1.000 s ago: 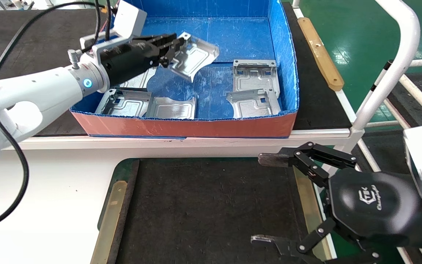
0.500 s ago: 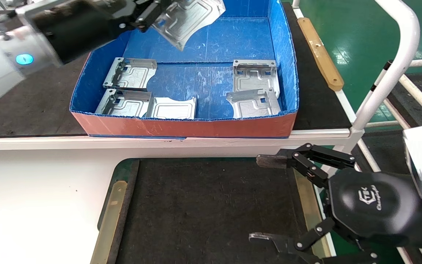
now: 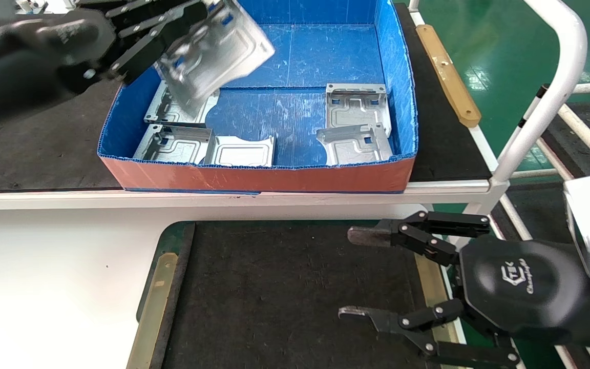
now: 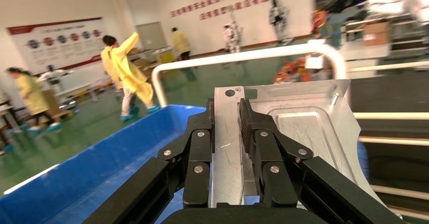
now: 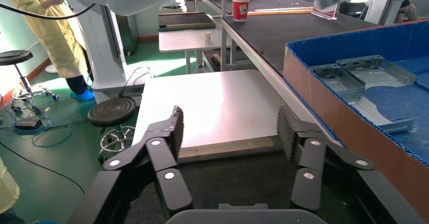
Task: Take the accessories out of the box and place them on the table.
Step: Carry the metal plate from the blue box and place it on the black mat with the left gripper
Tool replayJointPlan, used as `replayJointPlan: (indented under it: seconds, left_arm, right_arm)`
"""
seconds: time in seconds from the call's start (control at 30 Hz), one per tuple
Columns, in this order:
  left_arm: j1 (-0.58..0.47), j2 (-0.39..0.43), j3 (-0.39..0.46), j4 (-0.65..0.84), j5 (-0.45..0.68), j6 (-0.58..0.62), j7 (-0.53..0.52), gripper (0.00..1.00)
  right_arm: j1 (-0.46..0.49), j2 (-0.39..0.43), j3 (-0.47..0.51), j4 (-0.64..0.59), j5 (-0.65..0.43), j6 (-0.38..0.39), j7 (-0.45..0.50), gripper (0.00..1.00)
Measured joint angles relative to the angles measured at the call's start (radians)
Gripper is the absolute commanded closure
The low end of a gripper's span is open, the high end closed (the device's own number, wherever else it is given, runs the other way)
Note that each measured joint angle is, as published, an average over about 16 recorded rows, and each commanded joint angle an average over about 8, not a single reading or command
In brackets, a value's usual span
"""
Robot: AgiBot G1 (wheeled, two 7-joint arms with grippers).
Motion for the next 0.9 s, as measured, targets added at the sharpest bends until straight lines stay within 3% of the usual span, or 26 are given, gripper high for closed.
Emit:
replayJointPlan:
  seconds: [0.43, 0.9]
  left_arm:
    - [0.126, -0.101, -0.016, -0.046, -0.16, 0.193, 0.012, 1.0]
    - [0.312, -0.201, 0.107, -0.19, -0.303, 0.207, 0.109, 1.0]
  right_arm:
    - [0.0, 0.0, 0.0, 0.0, 0.0, 0.0, 0.0, 1.0]
    - [0.0, 0.0, -0.001, 0.0, 0.001, 0.0, 0.0, 1.0]
